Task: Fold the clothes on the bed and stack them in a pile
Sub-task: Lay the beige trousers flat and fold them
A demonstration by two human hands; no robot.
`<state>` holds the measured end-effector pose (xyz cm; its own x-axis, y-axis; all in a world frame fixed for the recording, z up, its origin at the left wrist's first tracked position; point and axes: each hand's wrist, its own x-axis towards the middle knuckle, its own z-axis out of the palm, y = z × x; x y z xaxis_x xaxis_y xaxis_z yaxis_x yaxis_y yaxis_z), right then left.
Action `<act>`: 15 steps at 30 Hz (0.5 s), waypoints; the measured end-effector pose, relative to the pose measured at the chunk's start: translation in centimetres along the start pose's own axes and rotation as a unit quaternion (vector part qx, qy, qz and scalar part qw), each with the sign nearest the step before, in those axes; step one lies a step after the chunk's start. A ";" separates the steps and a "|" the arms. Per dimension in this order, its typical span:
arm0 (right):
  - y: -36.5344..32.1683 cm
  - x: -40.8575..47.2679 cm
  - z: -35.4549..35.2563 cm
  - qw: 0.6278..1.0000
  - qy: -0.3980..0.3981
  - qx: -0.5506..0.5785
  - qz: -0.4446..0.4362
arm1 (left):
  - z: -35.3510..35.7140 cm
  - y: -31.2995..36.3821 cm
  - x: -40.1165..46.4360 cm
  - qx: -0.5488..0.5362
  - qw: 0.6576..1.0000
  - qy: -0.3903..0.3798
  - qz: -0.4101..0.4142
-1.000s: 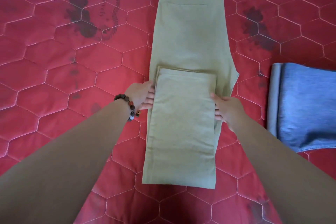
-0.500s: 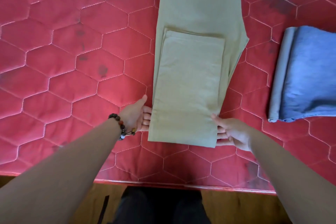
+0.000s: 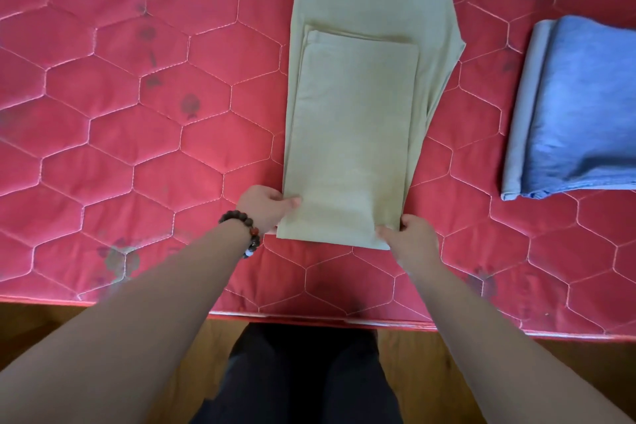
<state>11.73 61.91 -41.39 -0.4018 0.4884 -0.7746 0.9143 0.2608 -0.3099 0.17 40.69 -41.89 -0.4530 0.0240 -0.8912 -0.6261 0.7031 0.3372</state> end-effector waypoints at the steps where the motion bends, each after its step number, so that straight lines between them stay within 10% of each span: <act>1: -0.4 -0.5 0.4 0.999 0.035 -0.022 0.006 | 0.4 0.2 -0.7 0.041 0.996 0.074 0.019; 4: -0.7 -1.5 2.0 0.961 0.201 -0.159 -0.104 | 1.9 0.0 -2.1 0.154 0.919 0.291 0.217; 7: -1.9 -1.3 4.6 0.900 0.204 -0.214 -0.320 | 4.9 0.0 -1.6 0.255 0.853 0.224 0.396; 15: 0.5 3.2 7.3 0.818 0.138 -0.376 -0.413 | 7.8 -2.8 2.7 0.507 0.740 0.211 0.388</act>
<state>11.30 57.53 -48.08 -0.9578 0.0297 -0.2860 0.0775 0.9845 -0.1573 5.63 44.35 -47.56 -0.7182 0.6264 -0.3029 0.6278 0.7711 0.1060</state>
